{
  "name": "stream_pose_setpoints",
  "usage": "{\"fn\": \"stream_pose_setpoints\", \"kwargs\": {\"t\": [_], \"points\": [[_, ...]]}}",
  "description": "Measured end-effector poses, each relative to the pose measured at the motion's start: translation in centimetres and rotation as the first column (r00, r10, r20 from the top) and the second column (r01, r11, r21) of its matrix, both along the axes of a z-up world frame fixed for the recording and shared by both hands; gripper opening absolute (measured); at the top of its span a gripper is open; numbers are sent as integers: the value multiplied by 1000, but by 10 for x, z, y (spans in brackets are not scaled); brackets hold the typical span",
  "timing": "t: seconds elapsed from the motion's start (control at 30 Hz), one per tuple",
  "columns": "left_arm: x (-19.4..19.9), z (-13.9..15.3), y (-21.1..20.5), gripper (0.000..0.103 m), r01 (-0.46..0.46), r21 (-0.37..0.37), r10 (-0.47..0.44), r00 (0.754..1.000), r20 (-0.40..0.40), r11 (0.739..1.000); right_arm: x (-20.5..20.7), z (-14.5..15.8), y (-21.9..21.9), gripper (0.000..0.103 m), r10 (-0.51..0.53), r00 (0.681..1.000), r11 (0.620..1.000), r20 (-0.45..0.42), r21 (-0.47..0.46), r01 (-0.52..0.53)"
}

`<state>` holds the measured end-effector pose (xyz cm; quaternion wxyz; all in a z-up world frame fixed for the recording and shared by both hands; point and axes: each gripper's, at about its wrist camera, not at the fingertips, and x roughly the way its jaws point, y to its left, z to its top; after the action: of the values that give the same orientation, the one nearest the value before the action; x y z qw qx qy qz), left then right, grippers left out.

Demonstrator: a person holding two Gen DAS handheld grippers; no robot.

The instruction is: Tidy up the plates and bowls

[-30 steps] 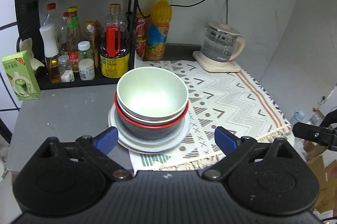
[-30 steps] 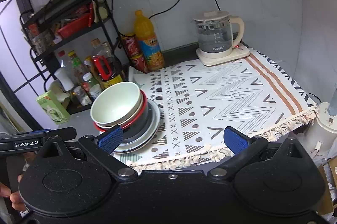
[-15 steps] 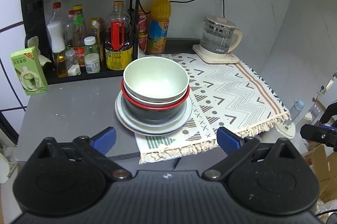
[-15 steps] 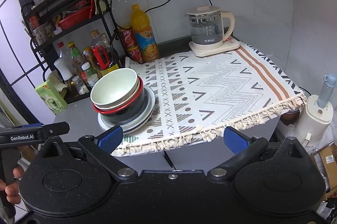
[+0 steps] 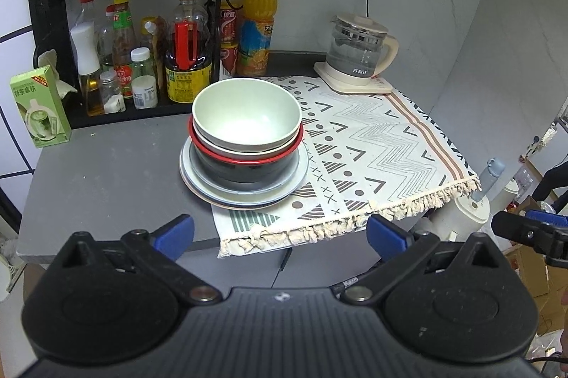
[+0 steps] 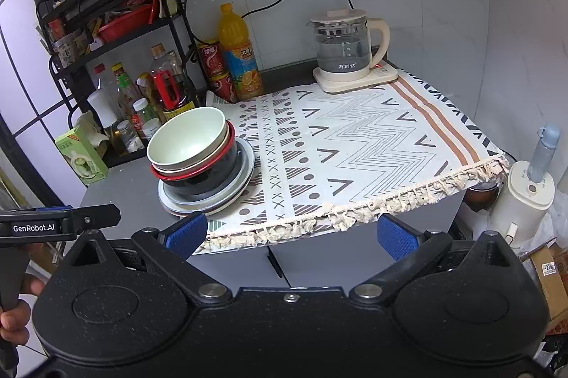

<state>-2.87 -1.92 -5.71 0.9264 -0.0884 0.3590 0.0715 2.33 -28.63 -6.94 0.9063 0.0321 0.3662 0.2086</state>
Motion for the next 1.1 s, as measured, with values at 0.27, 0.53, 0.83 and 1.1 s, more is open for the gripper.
{"fn": "stream_pose_setpoints", "kwargs": {"t": [0.27,0.53,0.83,1.1], "points": [[3,-1,1,102,-11,2,11,1000,-8,1000,4,0,0,103,9,1000,1000,1,0,-9],[5,-4,5,102,-26,0,26,999,-22,1000,6,-1,3,103,20,1000,1000,5,-10,-20],[5,-4,6,102,-32,-3,32,999,-23,999,4,-1,5,103,26,1000,1000,6,-12,-26],[1,-5,5,102,-33,-4,33,999,-21,999,2,0,5,103,35,999,999,1,-1,-35]]}}
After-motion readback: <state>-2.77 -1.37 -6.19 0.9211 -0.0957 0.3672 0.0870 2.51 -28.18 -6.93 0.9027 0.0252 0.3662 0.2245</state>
